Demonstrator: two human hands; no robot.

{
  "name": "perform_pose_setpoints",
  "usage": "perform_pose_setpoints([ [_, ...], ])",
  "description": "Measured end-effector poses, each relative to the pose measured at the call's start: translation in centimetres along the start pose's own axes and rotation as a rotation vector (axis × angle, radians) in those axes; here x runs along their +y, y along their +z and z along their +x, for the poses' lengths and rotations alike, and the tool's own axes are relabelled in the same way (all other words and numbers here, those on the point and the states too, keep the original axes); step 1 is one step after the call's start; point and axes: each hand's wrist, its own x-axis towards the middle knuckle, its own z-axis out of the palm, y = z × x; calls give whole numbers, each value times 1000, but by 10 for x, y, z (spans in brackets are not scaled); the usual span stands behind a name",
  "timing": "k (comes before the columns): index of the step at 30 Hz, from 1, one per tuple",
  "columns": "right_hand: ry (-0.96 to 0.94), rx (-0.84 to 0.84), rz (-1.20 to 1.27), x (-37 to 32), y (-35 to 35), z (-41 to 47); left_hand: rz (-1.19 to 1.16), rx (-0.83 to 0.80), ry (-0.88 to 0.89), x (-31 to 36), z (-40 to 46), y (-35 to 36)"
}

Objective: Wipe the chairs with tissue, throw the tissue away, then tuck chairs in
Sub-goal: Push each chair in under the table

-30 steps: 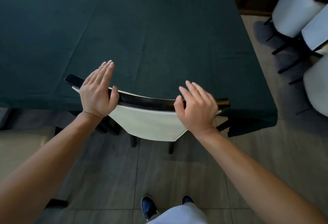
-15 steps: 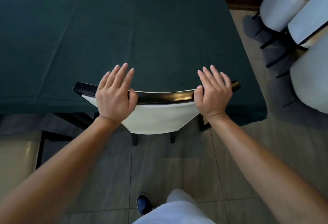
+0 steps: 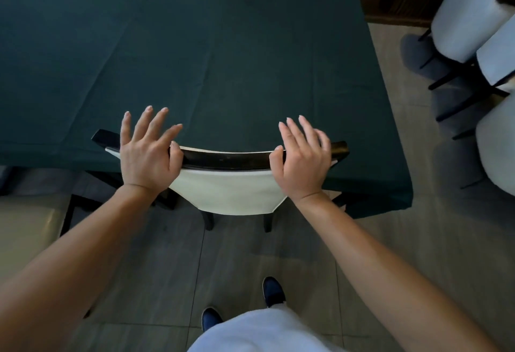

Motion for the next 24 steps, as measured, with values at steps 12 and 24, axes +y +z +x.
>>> perform_pose_setpoints([
  [12, 87, -576, 578, -45, -105, 45, -96, -153, -535, 48, -72, -89],
  [24, -371, -516, 793, -206, -211, 2, 12, 170, -825, -22, -201, -290],
])
